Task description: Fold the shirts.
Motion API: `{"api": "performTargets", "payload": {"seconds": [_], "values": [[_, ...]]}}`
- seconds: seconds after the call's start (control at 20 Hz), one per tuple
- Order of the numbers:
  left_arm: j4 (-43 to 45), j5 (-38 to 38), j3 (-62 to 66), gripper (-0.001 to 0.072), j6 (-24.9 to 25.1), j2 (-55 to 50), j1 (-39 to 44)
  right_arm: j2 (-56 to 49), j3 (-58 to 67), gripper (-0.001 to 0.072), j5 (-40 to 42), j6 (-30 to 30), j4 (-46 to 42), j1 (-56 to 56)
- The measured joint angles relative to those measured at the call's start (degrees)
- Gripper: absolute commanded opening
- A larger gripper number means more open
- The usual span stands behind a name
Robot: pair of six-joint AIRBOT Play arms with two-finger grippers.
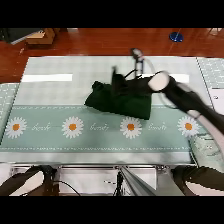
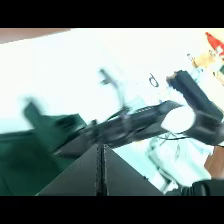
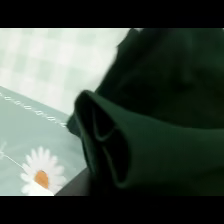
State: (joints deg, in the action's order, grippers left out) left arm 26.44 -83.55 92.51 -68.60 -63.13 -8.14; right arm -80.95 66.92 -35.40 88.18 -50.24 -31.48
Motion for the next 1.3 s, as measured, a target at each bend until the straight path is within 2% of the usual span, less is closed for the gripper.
{"api": "performTargets", "payload": {"seconds": [0.05, 0.1, 0.15, 0.3, 0.5, 0.6, 0.75, 0.8, 0.85, 0.9, 0.95, 1.05, 1.15, 1.3], "values": [[0.13, -0.39, -0.72, 0.0022, 0.02, 0.66, 0.63, -1.66, 0.0, 0.0135, 3.17, 0.35, 1.33, -2.1], [0.22, -0.5, -1.51, 0.0022, 0.02, 1.11, 1.31, -3.21, 0.0, 0.0363, 6.34, 0.63, 2.8, -4.04], [0.46, -0.66, -2.4, 0.0022, 0.04, 1.46, 2.14, -4.28, 0.0, 0.0502, 9.31, 0.81, 4.28, -5.6], [0.66, -0.9, -5.62, 0.0023, 0.22, 2.01, 4.44, -5.86, 0.09, 0.0529, 15.67, 1.18, 8.22, -8.28], [1.2, -0.96, -11.26, 0.0023, 1.11, 2.29, 5.84, -2.38, 0.17, 0.0528, 17.0, -0.79, 8.41, -6.51], [3.06, -1.03, -13.79, 0.0023, 1.53, 2.29, 6.1, 1.46, 0.17, 0.0527, 13.05, -1.4, 5.55, -2.84], [10.25, -1.16, -16.37, 0.0027, 1.81, 2.27, 6.25, 8.92, 0.2, 0.0517, -0.17, -1.44, -5.64, 6.78], [13.64, -1.16, -17.22, 0.0057, 1.86, 2.23, 6.29, 11.23, 0.2, 0.0462, -6.34, -0.94, -11.34, 10.71], [17.16, -1.16, -18.12, 0.0212, 1.88, 2.12, 6.29, 12.92, 0.2, 0.0461, -12.04, -0.55, -17.64, 14.43], [20.81, -1.11, -19.17, 0.0415, 1.79, 2.12, 6.29, 14.19, 0.07, 0.0471, -17.92, -0.48, -23.98, 18.38], [23.71, -1.11, -20.22, 0.0544, 1.4, 2.1, 6.29, 15.04, -0.39, 0.0476, -22.64, -0.79, -28.83, 22.1], [29.05, -1.09, -22.51, 0.0544, -0.02, 2.01, 6.34, 15.74, -2.54, 0.0593, -29.16, -2.51, -33.48, 29.86], [32.85, -1.09, -24.48, 0.0543, -1.79, 2.01, 6.34, 15.04, -6.23, 0.0595, -32.13, -4.5, -30.6, 36.87], [36.0, -0.98, -26.16, 0.0542, -3.65, 2.01, 6.34, 11.82, -13.0, 0.0595, -31.71, -9.9, -15.89, 43.06]]}}
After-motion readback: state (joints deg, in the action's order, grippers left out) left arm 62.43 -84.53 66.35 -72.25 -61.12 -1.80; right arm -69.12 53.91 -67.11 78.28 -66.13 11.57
